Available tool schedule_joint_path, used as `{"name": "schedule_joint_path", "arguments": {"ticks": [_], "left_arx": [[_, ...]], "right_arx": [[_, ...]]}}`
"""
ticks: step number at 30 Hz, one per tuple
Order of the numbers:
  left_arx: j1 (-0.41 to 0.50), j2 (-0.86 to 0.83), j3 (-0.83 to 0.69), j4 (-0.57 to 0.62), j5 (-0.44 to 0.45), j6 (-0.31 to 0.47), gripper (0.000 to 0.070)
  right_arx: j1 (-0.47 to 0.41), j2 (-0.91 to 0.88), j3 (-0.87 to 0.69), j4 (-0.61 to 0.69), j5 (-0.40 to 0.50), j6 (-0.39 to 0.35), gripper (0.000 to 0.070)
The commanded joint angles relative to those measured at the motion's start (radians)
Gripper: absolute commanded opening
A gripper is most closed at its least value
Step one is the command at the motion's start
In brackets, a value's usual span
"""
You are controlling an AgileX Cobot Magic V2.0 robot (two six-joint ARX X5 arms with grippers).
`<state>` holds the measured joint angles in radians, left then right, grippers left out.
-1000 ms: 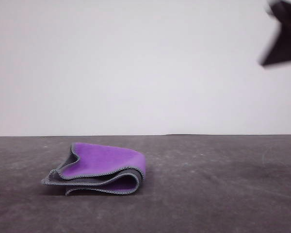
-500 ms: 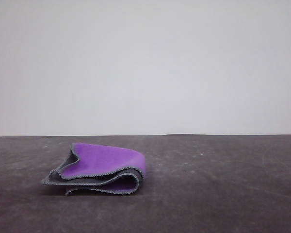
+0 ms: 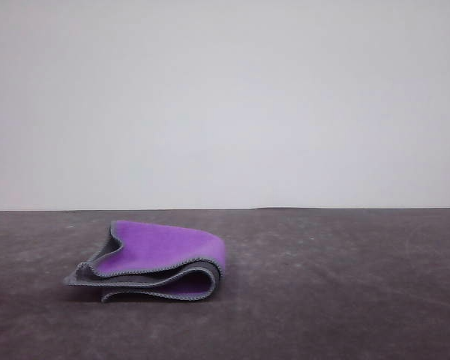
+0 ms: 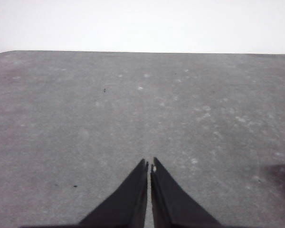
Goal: Fold clothes
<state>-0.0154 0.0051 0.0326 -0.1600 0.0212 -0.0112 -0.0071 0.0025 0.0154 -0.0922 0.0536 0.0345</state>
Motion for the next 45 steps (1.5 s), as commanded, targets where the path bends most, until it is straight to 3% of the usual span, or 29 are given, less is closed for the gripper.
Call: {"name": "schedule_joint_path", "arguments": {"ticks": [1, 45], "left_arx": [[0.0, 0.0, -0.02, 0.011, -0.004, 0.011, 0.0], [0.0, 0.0, -0.02, 0.011, -0.004, 0.011, 0.0]], "right_arx": [[0.0, 0.001, -0.003, 0.01, -0.001, 0.017, 0.001], [0.0, 0.001, -0.003, 0.017, 0.0, 0.016, 0.001]]}}
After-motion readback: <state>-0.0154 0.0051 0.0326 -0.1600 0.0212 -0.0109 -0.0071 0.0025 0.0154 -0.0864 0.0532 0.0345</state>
